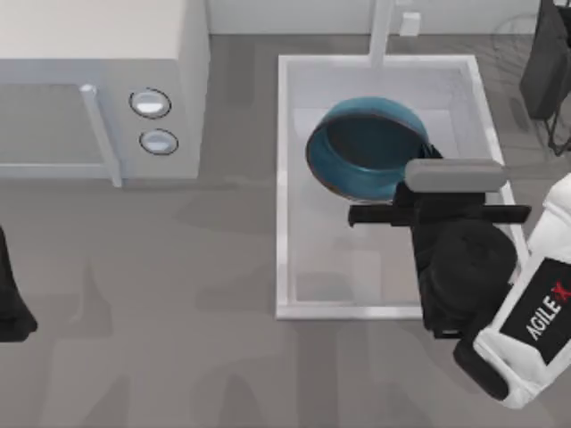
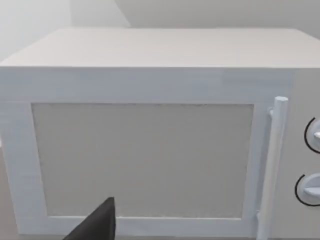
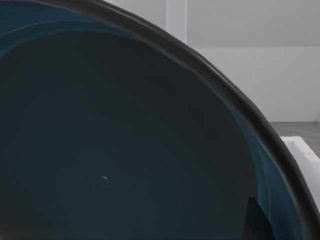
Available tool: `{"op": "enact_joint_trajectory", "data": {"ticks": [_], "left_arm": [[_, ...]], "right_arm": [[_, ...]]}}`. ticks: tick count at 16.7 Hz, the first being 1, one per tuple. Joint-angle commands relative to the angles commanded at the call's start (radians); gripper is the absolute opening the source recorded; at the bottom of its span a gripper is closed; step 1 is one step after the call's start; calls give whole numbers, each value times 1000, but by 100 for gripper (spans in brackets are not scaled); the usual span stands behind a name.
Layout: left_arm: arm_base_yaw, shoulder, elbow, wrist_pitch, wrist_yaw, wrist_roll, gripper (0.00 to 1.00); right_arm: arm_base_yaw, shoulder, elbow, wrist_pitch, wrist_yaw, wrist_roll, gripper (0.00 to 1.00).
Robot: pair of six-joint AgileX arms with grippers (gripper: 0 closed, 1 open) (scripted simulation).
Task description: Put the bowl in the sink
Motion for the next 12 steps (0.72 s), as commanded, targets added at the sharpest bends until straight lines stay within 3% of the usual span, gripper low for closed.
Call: {"op": "enact_joint_trajectory", "data": {"ticks": [7,12], "left_arm": [[0,0,0,0,0,0,100],[0,0,0,0,0,0,100]], "right_arm": [[-2,51,-12,55,-2,0,0],[-2,51,-12,55,-2,0,38]]}}
